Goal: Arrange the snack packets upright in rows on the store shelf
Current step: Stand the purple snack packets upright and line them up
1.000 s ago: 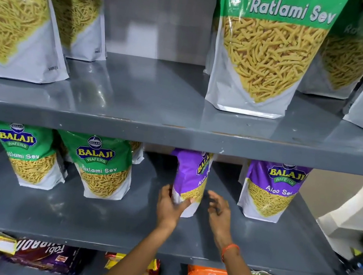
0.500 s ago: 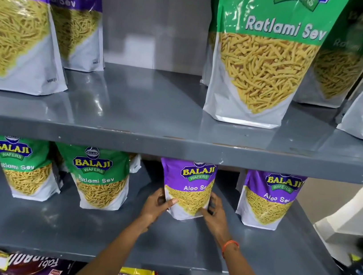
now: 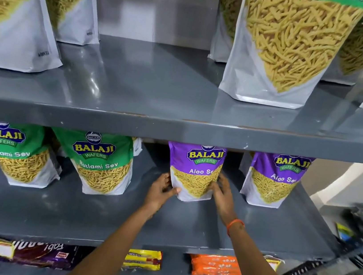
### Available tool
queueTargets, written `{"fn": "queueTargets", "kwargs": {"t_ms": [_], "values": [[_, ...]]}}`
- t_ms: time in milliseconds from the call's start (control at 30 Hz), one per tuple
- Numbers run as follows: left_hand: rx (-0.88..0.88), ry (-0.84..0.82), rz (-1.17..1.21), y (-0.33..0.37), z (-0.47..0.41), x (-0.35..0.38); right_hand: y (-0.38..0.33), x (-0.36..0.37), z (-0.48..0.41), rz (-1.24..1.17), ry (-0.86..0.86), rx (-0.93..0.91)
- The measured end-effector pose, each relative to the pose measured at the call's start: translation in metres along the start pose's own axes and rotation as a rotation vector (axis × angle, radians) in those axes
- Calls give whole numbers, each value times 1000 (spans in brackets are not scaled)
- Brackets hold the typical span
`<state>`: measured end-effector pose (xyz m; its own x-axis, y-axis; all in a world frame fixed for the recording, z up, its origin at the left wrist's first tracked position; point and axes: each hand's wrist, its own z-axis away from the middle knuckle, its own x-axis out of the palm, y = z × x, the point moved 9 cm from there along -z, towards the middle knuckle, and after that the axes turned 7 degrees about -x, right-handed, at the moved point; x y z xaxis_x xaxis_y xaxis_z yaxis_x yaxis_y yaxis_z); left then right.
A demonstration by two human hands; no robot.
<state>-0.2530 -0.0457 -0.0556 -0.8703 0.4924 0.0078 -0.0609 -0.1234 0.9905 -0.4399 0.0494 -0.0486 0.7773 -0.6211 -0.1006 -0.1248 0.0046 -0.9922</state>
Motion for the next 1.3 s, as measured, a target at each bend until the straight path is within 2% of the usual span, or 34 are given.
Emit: {"fn": "queueTargets", "kwargs": {"t_ms": [67, 300, 467, 767, 1033, 1067, 1133, 1167, 1200, 1233, 1300], "values": [[-2, -12, 6, -2, -2, 1, 5, -3, -4, 5, 13, 44], [-21, -3, -3, -1, 0, 6, 1, 7, 0, -14, -165, 94], [-59, -7, -56, -8, 17, 10, 9, -2, 18, 12, -183, 152], [-66, -5, -36, -1, 37, 22, 9, -10, 32, -22, -242, 144], [-113, 18, -120, 11, 17, 19, -4, 6, 14, 109, -263, 91], [-117, 61, -152, 11, 20, 18, -5, 1, 14, 151, -229, 69], [-78, 303, -242, 11, 39, 8, -21, -19, 18, 283, -65, -110], [8, 450, -285, 16, 56, 6, -36, -31, 25, 336, 36, -232], [118, 530, -309, 22, 71, 14, -51, -43, 33, 367, 131, -340], [200, 520, -313, 26, 82, 31, -63, -55, 39, 389, 212, -429], [249, 326, -256, 32, 85, 83, -73, -80, 47, 429, 333, -525]]}}
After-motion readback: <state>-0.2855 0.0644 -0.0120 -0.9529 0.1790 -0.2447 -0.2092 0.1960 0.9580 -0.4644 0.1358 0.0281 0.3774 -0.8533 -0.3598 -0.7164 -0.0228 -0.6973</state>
